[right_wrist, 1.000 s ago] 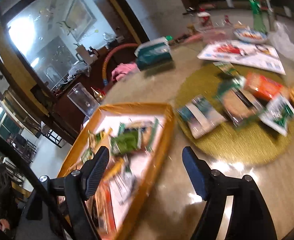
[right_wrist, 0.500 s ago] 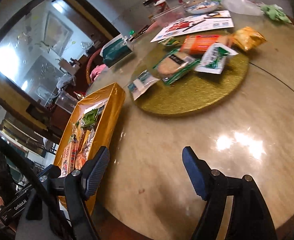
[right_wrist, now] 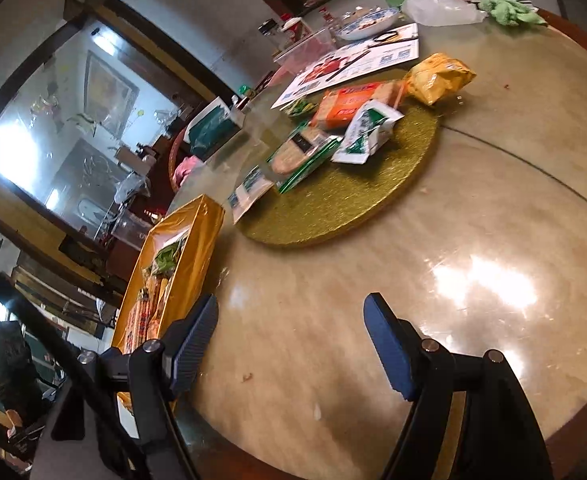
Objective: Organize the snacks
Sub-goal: 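Move the right gripper to a white-and-green sachet and grasp it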
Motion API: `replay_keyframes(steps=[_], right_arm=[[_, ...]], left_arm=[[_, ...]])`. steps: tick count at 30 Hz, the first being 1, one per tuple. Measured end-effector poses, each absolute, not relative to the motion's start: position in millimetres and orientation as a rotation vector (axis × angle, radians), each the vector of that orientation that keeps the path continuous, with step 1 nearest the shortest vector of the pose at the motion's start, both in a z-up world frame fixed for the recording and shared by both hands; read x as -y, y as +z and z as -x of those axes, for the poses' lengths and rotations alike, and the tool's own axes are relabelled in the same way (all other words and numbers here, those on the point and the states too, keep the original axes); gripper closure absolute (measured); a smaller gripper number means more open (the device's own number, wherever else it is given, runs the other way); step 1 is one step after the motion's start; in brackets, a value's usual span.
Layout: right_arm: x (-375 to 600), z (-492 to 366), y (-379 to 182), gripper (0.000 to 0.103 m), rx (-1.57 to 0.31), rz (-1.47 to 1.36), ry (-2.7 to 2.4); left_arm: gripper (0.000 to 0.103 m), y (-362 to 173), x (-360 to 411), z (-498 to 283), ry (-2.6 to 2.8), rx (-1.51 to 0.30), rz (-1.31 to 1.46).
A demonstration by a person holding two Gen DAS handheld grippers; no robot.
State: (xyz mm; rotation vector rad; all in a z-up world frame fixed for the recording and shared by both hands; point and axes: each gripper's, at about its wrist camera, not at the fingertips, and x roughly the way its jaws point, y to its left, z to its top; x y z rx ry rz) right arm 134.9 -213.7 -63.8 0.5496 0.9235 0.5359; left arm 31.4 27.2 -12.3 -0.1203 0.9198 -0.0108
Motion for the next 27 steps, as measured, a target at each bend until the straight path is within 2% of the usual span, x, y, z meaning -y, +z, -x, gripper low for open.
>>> replay_keyframes(steps=[19,26,27], right_arm=[[248.4,-163.5,-69.6,0.029,-0.947,-0.604,0.407],[241.6,-192.0,-64.4,0.037,-0.944,-0.521,0.389],[239.7,-198.2,-64.1,0.040,-0.946,-0.515,0.390]], left_arm=[[0.019,-19.6,3.1,-68.5,-0.109,-0.953,0.162],[0.019,-20.9,2.2,-83.2,-0.098,-0.959,0.177],[0.019,-19.3,2.2,-85.7,-0.094,-0.957,0.175]])
